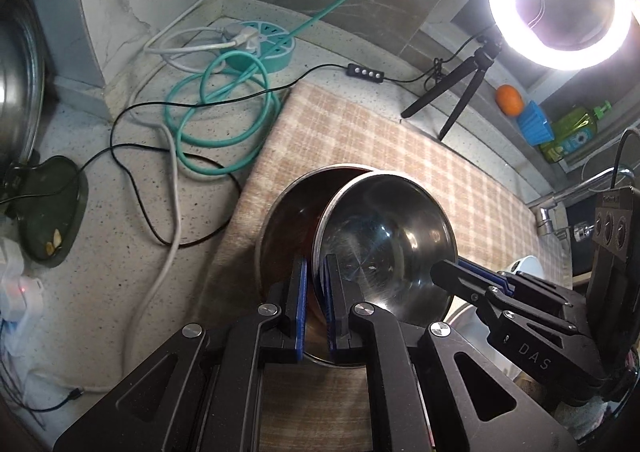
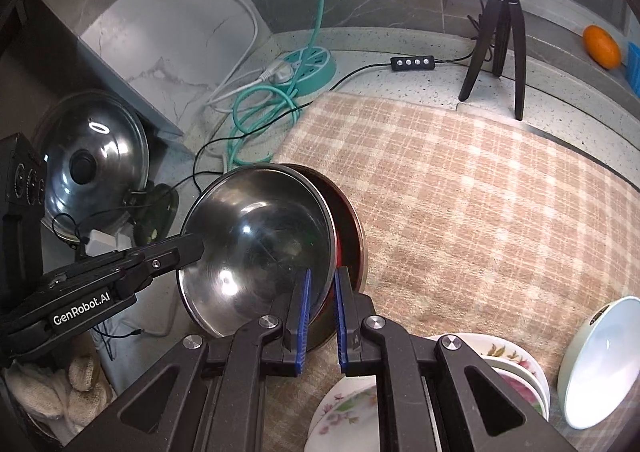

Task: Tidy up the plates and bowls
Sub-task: 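Lower the red bowl into the large steel bowl with the right gripper, then open the right gripper and release the red bowl inside the steel bowl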

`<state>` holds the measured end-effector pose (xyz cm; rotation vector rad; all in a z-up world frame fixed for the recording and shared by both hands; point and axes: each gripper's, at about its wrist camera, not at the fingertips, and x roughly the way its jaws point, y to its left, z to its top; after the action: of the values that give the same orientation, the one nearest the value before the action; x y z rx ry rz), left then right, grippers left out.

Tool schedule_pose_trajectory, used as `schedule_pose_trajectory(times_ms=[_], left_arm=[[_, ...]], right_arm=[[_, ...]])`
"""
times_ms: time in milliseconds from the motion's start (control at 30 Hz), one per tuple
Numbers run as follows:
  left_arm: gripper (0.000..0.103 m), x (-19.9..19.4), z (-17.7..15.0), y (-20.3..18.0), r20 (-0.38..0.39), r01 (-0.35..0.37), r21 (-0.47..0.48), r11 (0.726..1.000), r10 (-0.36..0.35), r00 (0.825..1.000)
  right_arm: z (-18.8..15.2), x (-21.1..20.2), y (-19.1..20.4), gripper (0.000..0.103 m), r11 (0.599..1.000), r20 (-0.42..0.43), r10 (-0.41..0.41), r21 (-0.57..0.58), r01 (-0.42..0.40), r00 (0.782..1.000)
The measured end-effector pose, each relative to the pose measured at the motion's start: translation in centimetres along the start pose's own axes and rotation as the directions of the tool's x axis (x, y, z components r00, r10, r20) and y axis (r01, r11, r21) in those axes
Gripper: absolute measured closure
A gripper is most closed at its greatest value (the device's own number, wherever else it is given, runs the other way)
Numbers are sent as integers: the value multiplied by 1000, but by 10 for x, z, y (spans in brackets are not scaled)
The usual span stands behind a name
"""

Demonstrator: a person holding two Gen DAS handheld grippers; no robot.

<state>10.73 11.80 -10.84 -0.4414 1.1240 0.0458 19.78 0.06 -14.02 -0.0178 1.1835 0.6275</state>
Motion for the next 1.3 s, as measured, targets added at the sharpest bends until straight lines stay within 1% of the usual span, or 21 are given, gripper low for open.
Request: schedule_pose_trajectory(times_ms=[133, 300, 467, 600, 767, 833, 900, 967, 1000, 1300], left_arm=[[97, 6, -1, 1, -11, -25, 12, 1000, 25, 1000], [97, 13, -1, -3, -10, -73, 54, 996, 73, 997], [97, 22, 0, -2, -25, -84, 62, 995, 86, 996], [97, 26, -1, -3, -22, -102, 71, 992, 104, 994], [97, 28, -2, -3, -22, -112, 71, 991, 114, 993], [97, 28, -2, -4, -23, -115, 74, 991, 117, 993], [97, 29, -2, -4, -29, -110, 72, 991, 112, 993], [96, 29, -2, -3, -32, -109, 70, 992, 111, 993], [94, 29, -1, -3, -34, -106, 70, 992, 108, 994], [94, 25, -1, -1, -22, -94, 54, 994, 96, 995]], right_arm=[[1, 10, 5, 93, 1000, -13, -22, -20, 22, 1000], [1, 16, 8, 93, 998, -18, -50, -40, 49, 999], [3, 23, 9, 93, 996, -32, -74, -51, 72, 997], [2, 28, 8, 93, 995, -41, -89, -53, 87, 995], [3, 31, 10, 92, 992, -39, -106, -73, 103, 994], [3, 32, 12, 90, 990, -37, -116, -81, 113, 993], [4, 31, 13, 90, 990, -38, -119, -85, 115, 992], [3, 31, 14, 90, 990, -35, -117, -87, 114, 992], [3, 31, 13, 88, 990, -34, -117, -86, 114, 993], [3, 27, 12, 85, 993, -23, -93, -69, 92, 995]])
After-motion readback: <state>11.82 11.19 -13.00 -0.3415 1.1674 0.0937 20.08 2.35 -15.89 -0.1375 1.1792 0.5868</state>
